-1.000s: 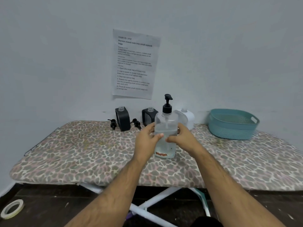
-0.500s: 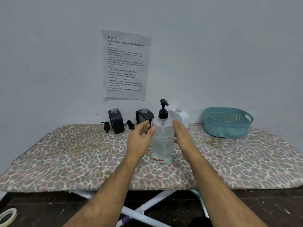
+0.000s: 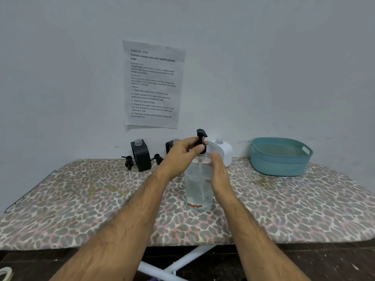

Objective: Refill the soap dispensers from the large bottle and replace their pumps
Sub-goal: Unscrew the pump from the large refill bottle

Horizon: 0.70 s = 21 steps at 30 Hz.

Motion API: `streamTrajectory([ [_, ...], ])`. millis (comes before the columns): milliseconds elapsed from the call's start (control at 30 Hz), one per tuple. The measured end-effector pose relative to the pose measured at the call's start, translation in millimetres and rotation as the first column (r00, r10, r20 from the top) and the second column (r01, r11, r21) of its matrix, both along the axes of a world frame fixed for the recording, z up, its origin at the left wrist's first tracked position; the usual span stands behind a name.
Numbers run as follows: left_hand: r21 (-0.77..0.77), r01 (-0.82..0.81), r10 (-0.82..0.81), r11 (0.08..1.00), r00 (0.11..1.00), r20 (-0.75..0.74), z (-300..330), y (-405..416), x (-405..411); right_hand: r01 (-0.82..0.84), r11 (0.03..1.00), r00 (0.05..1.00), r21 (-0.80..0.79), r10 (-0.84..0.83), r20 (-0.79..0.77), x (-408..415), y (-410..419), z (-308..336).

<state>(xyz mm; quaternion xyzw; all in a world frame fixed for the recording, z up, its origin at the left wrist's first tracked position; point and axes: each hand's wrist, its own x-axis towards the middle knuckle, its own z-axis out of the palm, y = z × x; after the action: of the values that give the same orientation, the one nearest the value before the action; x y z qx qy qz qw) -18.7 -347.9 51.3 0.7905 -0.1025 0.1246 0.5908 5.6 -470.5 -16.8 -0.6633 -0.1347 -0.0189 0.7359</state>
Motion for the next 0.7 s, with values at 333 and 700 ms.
streamTrajectory([
  [333, -0.068, -0.078, 0.084, 0.995, 0.991, 0.100, -12.7, -8.2, 4.6, 0.113, 0.986, 0.991, 0.119, -0.121, 0.060, -0.8, 12.6, -4.7],
  [700, -0.073, -0.402, 0.408, 0.913, 0.901, 0.146, -14.1, -25.1, 3.3, 0.174, 0.981, 0.974, 0.090, -0.185, 0.134, -1.4, 18.5, -9.0],
])
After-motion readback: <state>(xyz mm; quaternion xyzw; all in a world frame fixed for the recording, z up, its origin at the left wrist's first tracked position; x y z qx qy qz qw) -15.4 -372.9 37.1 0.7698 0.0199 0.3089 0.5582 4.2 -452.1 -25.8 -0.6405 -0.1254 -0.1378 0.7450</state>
